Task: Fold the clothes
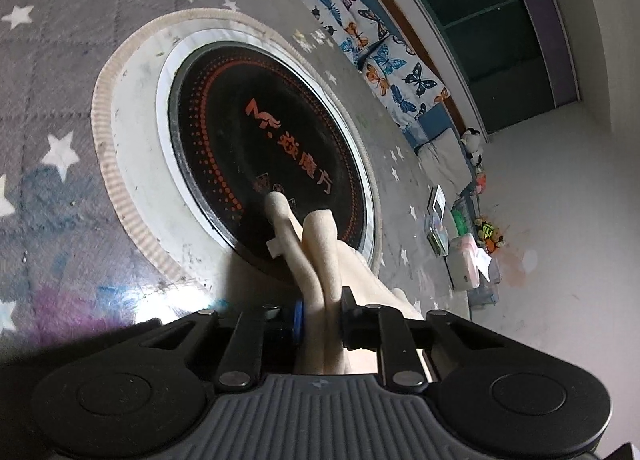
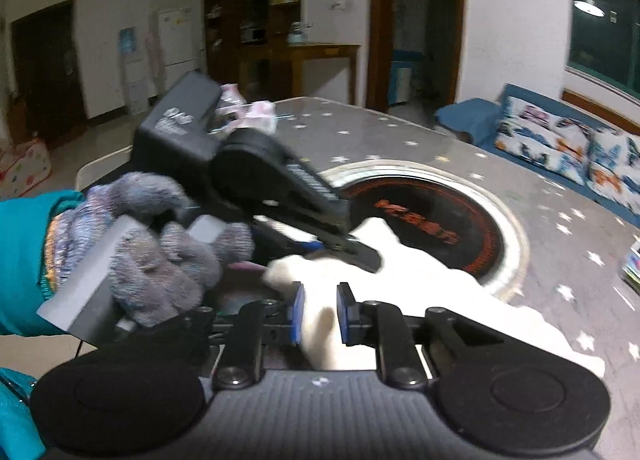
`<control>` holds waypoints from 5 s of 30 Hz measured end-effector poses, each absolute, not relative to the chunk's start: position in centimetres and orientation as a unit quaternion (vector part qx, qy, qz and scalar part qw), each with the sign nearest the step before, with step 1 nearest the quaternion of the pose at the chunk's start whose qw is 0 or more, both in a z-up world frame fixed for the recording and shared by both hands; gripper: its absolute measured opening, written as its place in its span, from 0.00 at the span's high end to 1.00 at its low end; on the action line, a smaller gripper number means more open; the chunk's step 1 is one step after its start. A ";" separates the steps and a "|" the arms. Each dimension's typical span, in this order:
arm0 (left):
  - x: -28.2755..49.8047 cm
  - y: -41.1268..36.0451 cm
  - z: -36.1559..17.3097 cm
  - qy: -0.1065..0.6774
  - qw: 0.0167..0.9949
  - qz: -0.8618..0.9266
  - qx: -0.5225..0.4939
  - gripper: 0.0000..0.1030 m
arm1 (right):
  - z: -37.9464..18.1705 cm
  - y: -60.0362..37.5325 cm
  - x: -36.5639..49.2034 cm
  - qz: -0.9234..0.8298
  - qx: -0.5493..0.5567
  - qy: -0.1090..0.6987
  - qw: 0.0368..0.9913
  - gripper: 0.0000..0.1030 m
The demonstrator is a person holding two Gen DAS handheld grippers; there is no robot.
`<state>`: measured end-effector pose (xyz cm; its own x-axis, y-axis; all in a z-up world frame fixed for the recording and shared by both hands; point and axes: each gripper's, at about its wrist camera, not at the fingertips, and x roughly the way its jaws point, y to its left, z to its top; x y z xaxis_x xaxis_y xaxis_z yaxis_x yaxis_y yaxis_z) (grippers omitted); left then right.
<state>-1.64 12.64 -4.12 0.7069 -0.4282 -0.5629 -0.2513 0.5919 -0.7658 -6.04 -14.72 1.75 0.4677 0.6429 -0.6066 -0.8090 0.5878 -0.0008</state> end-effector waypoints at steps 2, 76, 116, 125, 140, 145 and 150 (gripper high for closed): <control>-1.6 12.5 -4.0 0.379 0.813 -0.054 -0.439 0.82 | 1.9 -16.3 -5.4 0.401 -0.140 0.291 0.857 0.85; 10.0 -12.8 -0.4 0.412 0.881 -0.188 -0.139 0.80 | -0.8 -45.6 4.9 -0.022 0.023 0.331 0.943 0.90; 14.3 -20.3 -1.6 0.369 0.887 -0.272 -0.052 0.81 | -2.6 -42.2 9.2 0.043 0.016 0.346 0.937 0.84; 13.9 -20.7 -1.8 0.370 0.888 -0.270 -0.049 0.80 | -2.0 -43.2 8.3 0.042 0.010 0.346 0.937 0.82; 6.1 -18.6 -1.7 0.372 0.880 -0.295 -0.023 0.81 | -2.0 -44.6 -0.2 0.057 0.001 0.357 0.932 0.88; 4.6 -16.6 -2.4 0.375 0.882 -0.283 -0.043 0.81 | -2.6 -44.9 -0.7 0.046 0.009 0.358 0.933 0.88; 3.3 -15.0 -1.5 0.357 0.892 -0.271 -0.054 0.80 | -1.1 -43.4 -2.1 0.068 -0.002 0.334 0.940 0.87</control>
<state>3.28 -15.02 -1.46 0.5981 -0.5217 -0.6083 0.4446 0.8476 -0.2897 -2.13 -43.42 -1.09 0.7673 0.1262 -0.6287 -0.1287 0.9908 0.0418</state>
